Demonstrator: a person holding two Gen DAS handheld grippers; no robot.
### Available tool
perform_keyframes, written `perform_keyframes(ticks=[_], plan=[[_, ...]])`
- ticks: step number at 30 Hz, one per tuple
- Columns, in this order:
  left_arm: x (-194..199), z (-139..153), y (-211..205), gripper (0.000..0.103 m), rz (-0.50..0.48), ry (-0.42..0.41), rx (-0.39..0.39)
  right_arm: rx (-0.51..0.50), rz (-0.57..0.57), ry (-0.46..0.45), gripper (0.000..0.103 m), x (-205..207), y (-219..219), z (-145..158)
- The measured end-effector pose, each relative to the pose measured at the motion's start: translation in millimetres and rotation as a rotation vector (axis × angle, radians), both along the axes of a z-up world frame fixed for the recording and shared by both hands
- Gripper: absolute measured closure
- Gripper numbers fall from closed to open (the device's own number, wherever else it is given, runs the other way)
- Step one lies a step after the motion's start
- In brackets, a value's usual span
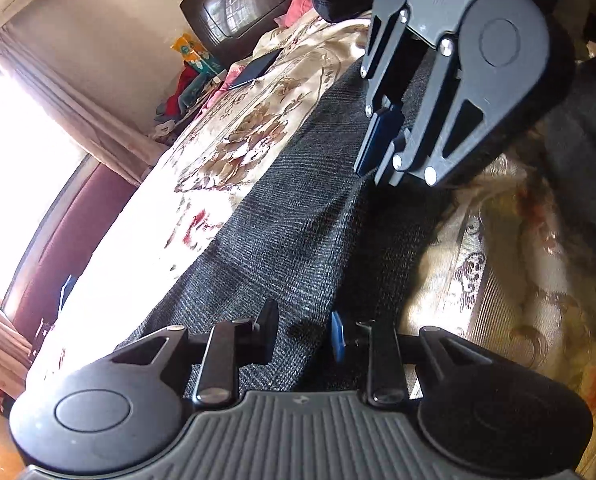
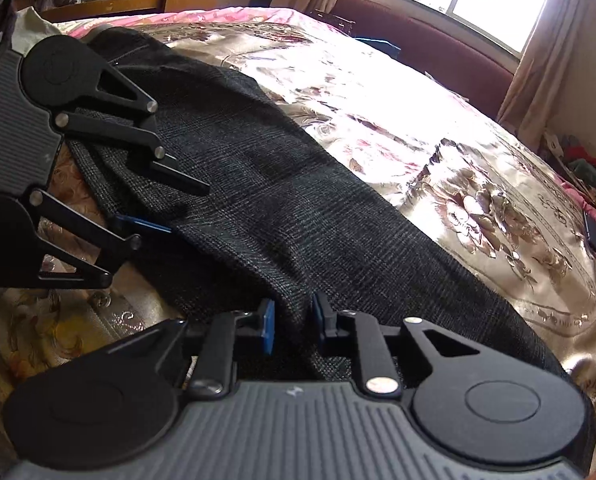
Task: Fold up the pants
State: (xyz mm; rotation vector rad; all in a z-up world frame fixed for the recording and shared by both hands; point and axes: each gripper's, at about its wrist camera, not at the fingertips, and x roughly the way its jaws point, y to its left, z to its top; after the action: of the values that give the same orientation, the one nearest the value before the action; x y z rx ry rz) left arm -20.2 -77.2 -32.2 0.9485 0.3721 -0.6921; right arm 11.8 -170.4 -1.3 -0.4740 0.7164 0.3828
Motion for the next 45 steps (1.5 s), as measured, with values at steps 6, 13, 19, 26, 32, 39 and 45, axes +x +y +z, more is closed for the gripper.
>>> perform_keyframes(ticks=[6,13,19,26,32,39,45], plan=[[-13.6,-6.5,3.7,0.061,-0.031,-0.066,0.045,-0.025,0.036,-0.030,0.078,-5.1,7.9,-0.5],[15.0,4.5,-10.9,0.079,0.058,0.047,-0.022,-0.038,-0.030,-0.021,0.098,4.1,13.8,0.6],[-9.5,35.6,8.9,0.083,0.033,0.041,-0.038,0.042,-0.017,-0.037,0.099,-19.4,11.0,38.0],[-27.3,-6.2,5.6,0.084,0.028,0.053,0.064,-0.086,0.036,0.094,0.098,-17.2,31.5,-8.3],[-36.4,16.2,32.9,0.063,0.045,0.033,0.030,-0.054,0.047,0.084,0.082,-18.6,26.0,15.3],[-22.7,24.8,72.6,0.063,0.136,0.033,0.040,0.189,-0.144,0.128,0.079,-0.7,-18.4,35.0],[-17.6,15.4,86.5,0.060,0.100,0.166,0.181,0.280,-0.272,0.213,0.071,-3.2,-70.8,41.5]])
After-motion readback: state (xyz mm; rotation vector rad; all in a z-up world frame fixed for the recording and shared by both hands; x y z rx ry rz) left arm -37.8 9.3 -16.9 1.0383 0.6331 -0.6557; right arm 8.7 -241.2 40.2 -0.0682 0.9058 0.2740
